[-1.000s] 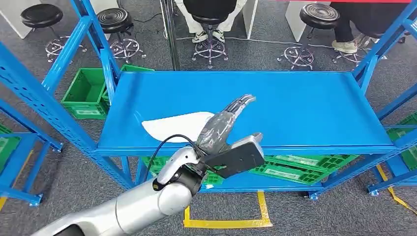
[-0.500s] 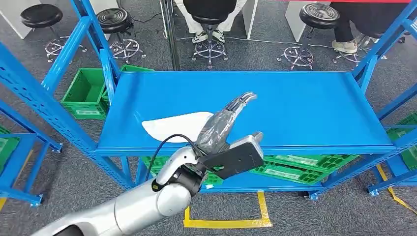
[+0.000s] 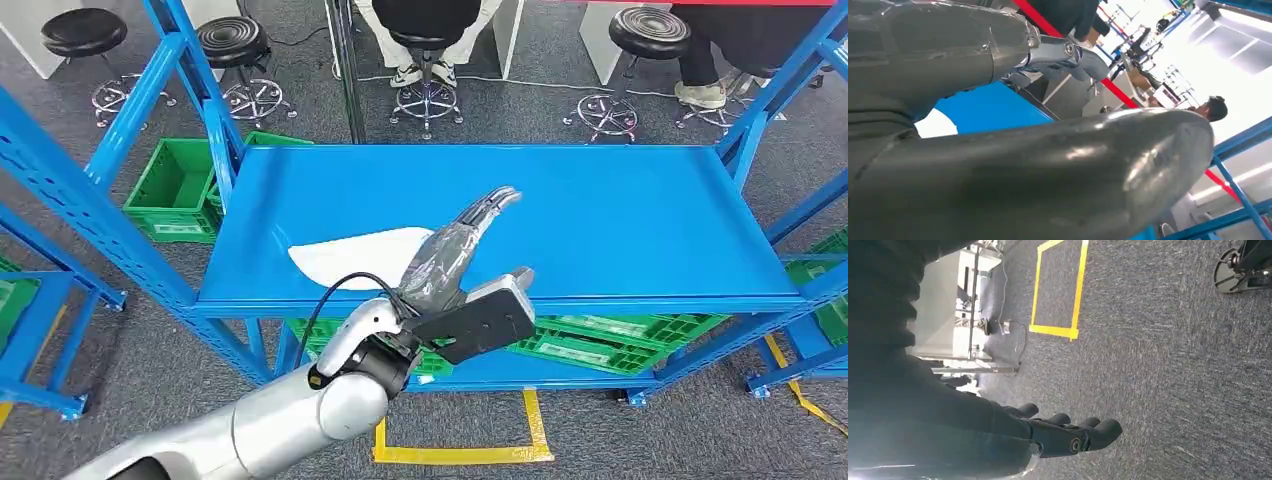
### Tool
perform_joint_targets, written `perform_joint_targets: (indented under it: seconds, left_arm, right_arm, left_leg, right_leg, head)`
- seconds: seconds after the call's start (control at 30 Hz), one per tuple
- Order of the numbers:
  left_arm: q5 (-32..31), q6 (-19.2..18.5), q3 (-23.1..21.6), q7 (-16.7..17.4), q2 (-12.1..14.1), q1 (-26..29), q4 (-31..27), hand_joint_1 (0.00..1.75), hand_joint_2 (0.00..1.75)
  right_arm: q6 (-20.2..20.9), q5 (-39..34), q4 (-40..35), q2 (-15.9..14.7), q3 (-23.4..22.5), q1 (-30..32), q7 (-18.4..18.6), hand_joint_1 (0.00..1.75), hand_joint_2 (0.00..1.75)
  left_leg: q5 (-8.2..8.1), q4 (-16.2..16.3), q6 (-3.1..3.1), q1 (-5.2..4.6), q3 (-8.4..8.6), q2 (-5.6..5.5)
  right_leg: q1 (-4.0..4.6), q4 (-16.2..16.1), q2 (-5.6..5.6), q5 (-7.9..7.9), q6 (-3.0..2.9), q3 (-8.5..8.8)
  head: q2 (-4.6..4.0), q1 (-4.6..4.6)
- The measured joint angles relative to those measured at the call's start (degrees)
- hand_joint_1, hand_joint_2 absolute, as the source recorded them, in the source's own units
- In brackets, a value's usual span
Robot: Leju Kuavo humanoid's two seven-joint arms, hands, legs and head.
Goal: Take the parts from the cabinet and place them on the table.
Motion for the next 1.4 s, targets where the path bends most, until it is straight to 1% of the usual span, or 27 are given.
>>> perform_joint_targets:
  seconds: [0.23,0.33,0.47,0.5,0.53,0.57,0.6,0.63,0.67,0.7,0.73,0.77,0.8,0.83,0.87,0.9,0.97,1.03,1.07,1.13,1.17,1.2,1.23,1.27,1.33,1.37,1.4]
  left_arm:
    - [0.00,0.00,0.02,0.00,0.11,0.03,0.00,0.00,0.00]
    - [0.02,0.00,0.02,0.00,0.15,0.03,0.00,0.00,0.00]
    - [0.02,0.00,0.06,0.00,0.39,0.03,-0.02,0.00,0.00]
    - [0.02,0.00,0.22,0.00,0.35,0.04,-0.15,0.00,0.00]
    - [0.02,0.00,0.24,-0.02,0.33,0.03,-0.24,0.00,0.00]
    - [0.02,0.00,0.28,-0.04,0.24,-0.02,-0.37,0.00,0.00]
    - [0.02,0.00,0.28,-0.07,0.24,0.02,-0.42,0.00,0.00]
    - [0.02,-0.04,0.24,-0.07,0.26,0.16,-0.42,0.00,0.00]
    - [0.02,-0.04,0.24,-0.07,0.31,0.31,-0.42,0.00,0.00]
    - [0.02,-0.04,0.24,-0.07,0.31,0.39,-0.40,0.00,0.00]
    - [0.02,-0.04,0.24,-0.07,0.31,0.40,-0.42,0.00,0.00]
    - [0.02,-0.04,0.24,-0.07,0.31,0.40,-0.42,0.00,0.00]
    - [0.02,-0.04,0.24,-0.07,0.28,0.39,-0.42,0.00,0.00]
    - [0.02,-0.04,0.26,-0.07,0.26,0.39,-0.44,0.00,0.00]
    - [0.02,-0.04,0.26,-0.09,0.31,0.31,-0.44,0.00,0.00]
    - [0.02,-0.04,0.26,-0.09,0.28,0.36,-0.44,0.00,0.00]
    - [0.02,-0.07,0.26,-0.07,0.31,0.34,-0.46,0.00,0.00]
    - [0.02,-0.07,0.28,-0.07,0.28,0.29,-0.61,0.00,0.00]
    - [0.00,-0.07,0.28,-0.09,0.31,0.18,-0.74,0.00,0.00]
    - [0.00,-0.07,0.28,-0.09,0.41,0.32,-0.81,0.00,0.00]
    - [0.00,-0.07,0.26,-0.07,0.53,0.43,-0.77,0.00,0.00]
    - [0.00,-0.07,0.26,-0.07,0.68,0.49,-0.77,0.00,0.00]
    - [0.00,-0.09,0.26,-0.07,0.81,0.48,-0.77,0.00,0.00]
    - [0.00,-0.09,0.26,-0.04,0.90,0.48,-0.79,0.00,0.00]
    - [0.00,-0.09,0.26,-0.04,0.90,0.43,-0.81,0.00,0.00]
    - [0.00,-0.09,0.26,-0.04,0.92,0.40,-0.76,0.00,0.00]
    - [-0.02,-0.11,0.28,-0.04,0.90,0.32,-0.81,0.00,0.00]
  right_arm:
    - [0.00,0.00,0.00,0.00,0.00,0.00,0.00,0.00,1.75]
    - [0.02,0.00,0.00,0.02,0.00,-0.01,-0.02,0.00,1.75]
    - [0.02,0.00,0.00,0.07,0.00,-0.02,-0.02,0.00,1.75]
    - [0.02,0.00,0.00,0.07,0.00,-0.08,-0.02,0.00,1.75]
    - [0.00,0.00,0.00,0.02,0.00,-0.07,-0.02,0.00,1.75]
    - [0.04,0.00,0.00,0.04,0.00,-0.09,-0.02,0.00,1.75]
    - [0.11,0.00,0.00,0.04,0.02,-0.08,0.00,0.00,1.75]
    - [0.11,0.00,0.00,0.07,0.02,-0.07,0.00,0.00,1.75]
    - [0.11,0.00,0.00,0.07,0.02,-0.01,-0.02,0.00,1.75]
    - [0.11,0.00,0.00,0.04,0.02,0.12,0.00,0.00,1.75]
    - [0.11,0.00,0.00,0.02,0.02,0.18,0.00,0.00,1.75]
    - [0.11,0.00,0.00,0.02,0.02,0.17,-0.02,0.00,1.75]
    - [0.11,0.00,-0.02,0.00,0.02,0.16,0.00,0.00,1.75]
    - [0.11,0.00,-0.02,0.02,0.02,0.18,0.00,0.00,1.75]
    - [0.13,0.00,0.00,0.07,0.04,0.13,-0.02,0.00,1.75]
    - [0.11,0.00,0.00,0.04,0.04,0.07,-0.02,0.00,1.75]
    - [0.13,0.00,0.00,0.04,0.04,0.27,0.00,0.00,1.75]
    - [0.11,0.00,0.00,0.07,0.04,0.23,0.00,0.00,1.75]
    - [0.11,0.00,0.00,0.00,0.04,0.19,0.00,0.00,1.75]
    - [0.11,0.00,0.00,0.00,0.04,0.07,-0.02,0.00,1.75]
    - [0.11,0.00,0.00,-0.02,0.04,0.10,-0.02,0.00,1.75]
    - [0.11,0.00,0.00,-0.02,0.04,0.14,-0.02,0.00,1.75]
    - [0.11,0.00,0.00,-0.04,0.04,0.17,0.00,0.00,1.75]
    - [0.13,0.00,0.00,-0.04,0.04,0.17,-0.02,0.00,1.75]
    - [0.13,0.00,0.00,0.09,0.04,0.16,-0.02,0.00,1.75]
    - [0.13,0.00,0.00,0.11,0.04,0.10,-0.02,0.00,1.75]
    - [0.13,0.00,0.00,0.09,0.04,-0.08,-0.04,0.00,1.75]
  left_leg:
    - [-0.04,0.07,0.05,-0.19,-0.01,-0.01]
    - [-0.12,0.08,0.20,-0.33,-0.01,-0.02]
    - [-0.19,0.01,0.70,-0.73,0.00,-0.03]
    - [0.08,-0.80,1.05,-0.22,0.44,0.02]
    - [0.19,-1.27,1.24,0.00,0.91,0.09]
    - [0.14,-1.43,1.43,0.10,1.15,0.22]
    - [0.09,-1.42,1.51,0.10,1.20,0.28]
    - [-0.03,-1.42,1.57,0.07,1.22,0.40]
    - [-0.12,-1.39,1.54,0.05,1.22,0.41]
    - [-0.24,-1.38,1.45,0.05,1.35,0.40]
    - [-0.44,-1.37,1.27,0.09,1.61,0.36]
    - [-0.68,-1.36,1.03,0.14,1.99,0.33]
    - [-0.96,-1.36,0.76,0.22,2.49,0.32]
    - [-1.32,-1.37,0.41,0.23,2.85,0.38]
    - [-1.54,-1.21,0.04,-0.14,2.76,0.35]
    - [-1.58,-1.18,-0.19,-0.12,2.59,0.36]
    - [-1.48,-1.57,-0.75,0.00,2.82,0.42]
    - [-2.42,-0.92,-1.54,0.09,2.87,0.37]
    - [-3.56,1.28,-1.87,0.16,1.76,0.19]
    - [-7.17,10.28,-2.31,0.49,-3.40,0.01]
    - [-8.21,14.27,-2.47,0.52,-5.97,-0.05]
    - [-7.75,16.29,-2.48,0.55,-7.82,-0.03]
    - [-6.00,15.39,-2.39,0.54,-8.00,-0.03]
    - [-2.79,11.97,-2.22,0.53,-6.85,-0.02]
    - [3.39,2.58,-1.50,0.40,-2.93,-0.03]
    - [2.38,1.73,-1.23,0.16,-2.03,-0.06]
    - [2.17,0.32,-1.11,-0.02,-1.51,-0.05]
  right_leg:
    - [-0.16,-0.06,0.00,0.04,0.07,0.00]
    - [-0.32,-0.08,0.00,0.05,0.28,-0.01]
    - [-0.66,-0.43,0.02,0.08,0.96,0.09]
    - [-0.56,-0.40,0.04,-0.18,1.26,0.24]
    - [-0.51,0.51,-0.15,-0.70,1.36,0.07]
    - [-0.55,3.40,-0.15,-2.28,1.49,-1.40]
    - [-0.60,7.78,-0.16,-4.28,1.60,-3.70]
    - [-0.62,12.97,-0.16,-6.26,1.72,-6.70]
    - [-0.61,16.48,-0.16,-7.06,1.82,-8.95]
    - [-0.63,17.62,-0.16,-6.36,1.87,-10.11]
    - [-0.64,15.95,-0.17,-4.16,1.80,-9.85]
    - [-0.66,12.36,-0.19,-1.18,1.69,-8.56]
    - [-0.67,7.42,-0.23,2.05,1.58,-6.65]
    - [-0.71,2.50,-0.27,4.44,1.45,-4.91]
    - [-0.34,1.67,-0.22,3.51,1.15,-4.00]
    - [-0.33,0.82,-0.32,2.88,0.51,-3.69]
    - [-0.14,1.03,-0.26,2.71,-0.06,-3.82]
    - [-0.53,0.40,-0.34,2.86,-0.78,-3.21]
    - [-0.56,0.32,-0.33,2.67,-1.12,-3.01]
    - [-0.46,0.33,-0.37,2.35,-1.64,-2.74]
    - [-0.41,0.34,-0.39,2.12,-1.76,-2.57]
    - [-0.39,0.40,-0.38,1.83,-1.72,-2.27]
    - [-0.39,0.43,-0.35,1.53,-1.68,-1.92]
    - [-0.38,0.46,-0.24,1.12,-1.55,-1.30]
    - [-0.37,0.46,-0.09,0.25,-1.20,-0.03]
    - [-0.27,0.41,-0.10,-0.10,-0.90,0.06]
    - [-0.25,0.62,0.04,-0.37,-0.44,-0.03]
  head:
    - [0.00,0.00]
    - [0.00,0.00]
    - [0.00,0.00]
    - [0.00,0.02]
    - [0.00,0.15]
    - [0.00,0.46]
    - [0.00,0.59]
    - [0.00,0.66]
    - [0.00,0.66]
    - [0.00,0.72]
    - [0.00,0.72]
    - [0.00,0.74]
    - [0.00,0.76]
    - [0.00,0.83]
    - [0.00,0.83]
    - [0.00,0.90]
    - [0.00,0.68]
    - [0.00,0.70]
    - [0.00,0.30]
    - [0.00,0.05]
    - [0.00,-0.07]
    - [0.00,-0.11]
    - [0.00,-0.11]
    - [0.00,-0.18]
    - [0.00,-0.26]
    - [0.00,-0.09]
    - [0.00,-0.17]
